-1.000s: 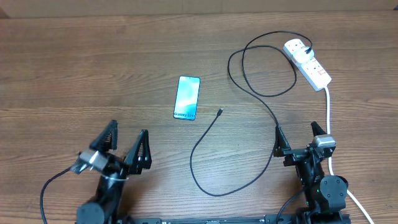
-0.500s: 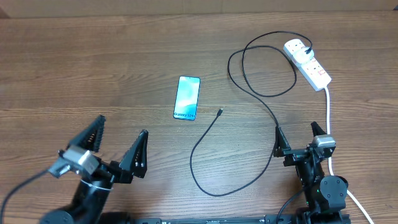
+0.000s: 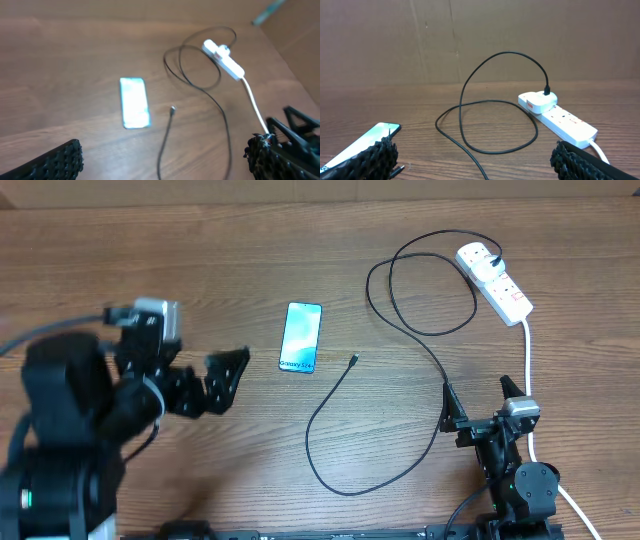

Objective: Plug charger to phone and switch on socket
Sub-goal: 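Move the left gripper over the Galaxy phone and lower it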

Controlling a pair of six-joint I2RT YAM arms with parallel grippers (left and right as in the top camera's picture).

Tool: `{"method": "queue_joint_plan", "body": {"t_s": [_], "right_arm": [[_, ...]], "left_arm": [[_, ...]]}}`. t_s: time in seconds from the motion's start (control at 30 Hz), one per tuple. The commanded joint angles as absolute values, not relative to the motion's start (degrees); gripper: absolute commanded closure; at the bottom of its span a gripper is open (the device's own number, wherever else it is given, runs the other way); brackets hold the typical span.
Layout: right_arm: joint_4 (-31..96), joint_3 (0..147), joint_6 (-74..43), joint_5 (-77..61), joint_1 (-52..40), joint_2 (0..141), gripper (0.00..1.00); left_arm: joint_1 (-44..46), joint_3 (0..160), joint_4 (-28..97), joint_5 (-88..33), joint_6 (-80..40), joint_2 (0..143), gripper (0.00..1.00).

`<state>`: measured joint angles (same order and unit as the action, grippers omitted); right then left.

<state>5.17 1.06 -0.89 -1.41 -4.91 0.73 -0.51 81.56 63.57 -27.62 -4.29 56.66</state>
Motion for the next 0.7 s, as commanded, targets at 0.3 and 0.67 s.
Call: {"method": "queue_joint_plan", "body": {"t_s": [0.3, 0.67], "right_arm": [[4.8, 0.5, -1.1, -0.9, -5.1, 0.2, 0.00], [4.8, 0.5, -1.1, -0.9, -5.1, 0.2, 0.00]], "left_arm": [[10.1, 90.0, 72.8, -22.3, -5.9, 68.4, 0.00], [27.2, 110.7, 89.4, 1.4, -15.4, 88.7, 0.00]]}}
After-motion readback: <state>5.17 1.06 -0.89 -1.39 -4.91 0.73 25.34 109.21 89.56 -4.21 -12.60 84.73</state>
